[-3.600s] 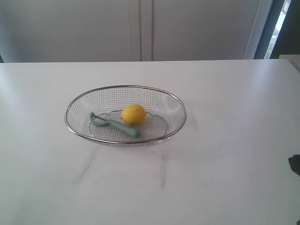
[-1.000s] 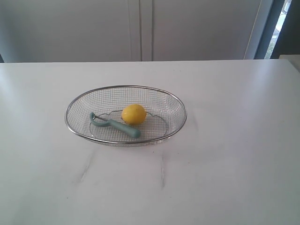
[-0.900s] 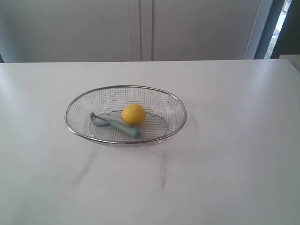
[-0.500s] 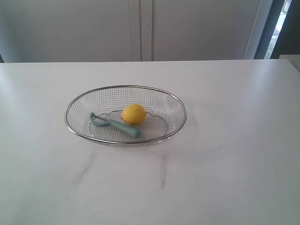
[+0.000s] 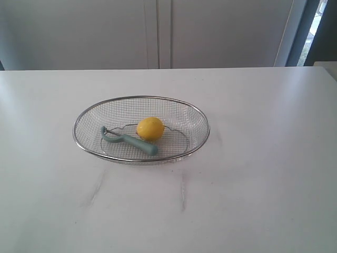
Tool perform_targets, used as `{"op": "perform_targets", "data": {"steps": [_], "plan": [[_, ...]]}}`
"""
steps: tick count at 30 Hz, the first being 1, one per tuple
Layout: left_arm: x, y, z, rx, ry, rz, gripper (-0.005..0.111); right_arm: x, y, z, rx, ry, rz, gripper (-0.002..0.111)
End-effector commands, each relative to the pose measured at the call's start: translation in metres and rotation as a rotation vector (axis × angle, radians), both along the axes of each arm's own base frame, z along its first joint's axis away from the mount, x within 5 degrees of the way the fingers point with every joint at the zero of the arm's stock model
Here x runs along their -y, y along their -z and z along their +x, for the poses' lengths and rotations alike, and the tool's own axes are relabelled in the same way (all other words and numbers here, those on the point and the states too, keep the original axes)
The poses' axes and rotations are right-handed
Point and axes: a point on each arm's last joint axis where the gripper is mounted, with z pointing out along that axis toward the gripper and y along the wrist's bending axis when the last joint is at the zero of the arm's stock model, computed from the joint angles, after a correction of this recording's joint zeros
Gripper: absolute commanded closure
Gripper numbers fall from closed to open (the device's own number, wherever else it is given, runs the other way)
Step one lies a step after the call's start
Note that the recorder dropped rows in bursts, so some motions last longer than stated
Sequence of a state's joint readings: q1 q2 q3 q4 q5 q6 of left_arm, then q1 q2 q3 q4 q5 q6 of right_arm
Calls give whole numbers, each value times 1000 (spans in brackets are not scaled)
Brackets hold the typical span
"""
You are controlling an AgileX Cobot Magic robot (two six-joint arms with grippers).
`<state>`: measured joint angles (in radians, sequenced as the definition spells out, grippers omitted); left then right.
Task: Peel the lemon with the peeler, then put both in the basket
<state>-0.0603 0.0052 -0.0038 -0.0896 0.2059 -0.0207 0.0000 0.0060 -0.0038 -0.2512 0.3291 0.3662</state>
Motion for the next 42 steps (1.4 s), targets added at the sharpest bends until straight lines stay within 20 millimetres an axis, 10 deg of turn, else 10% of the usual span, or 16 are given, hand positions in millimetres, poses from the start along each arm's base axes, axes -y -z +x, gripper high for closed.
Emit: {"op": "perform_targets", "data": {"steps": [1,26,42], "plan": [[0,1,0,-2,2,-4,107,-5,2,0,-1,-14,183,108],[0,1,0,-2,2,-4,107,-9,2,0,-2,-31,294,108],[0,1,0,-2,2,-4,107,-9,2,0,-15,-135,-119,108]]}}
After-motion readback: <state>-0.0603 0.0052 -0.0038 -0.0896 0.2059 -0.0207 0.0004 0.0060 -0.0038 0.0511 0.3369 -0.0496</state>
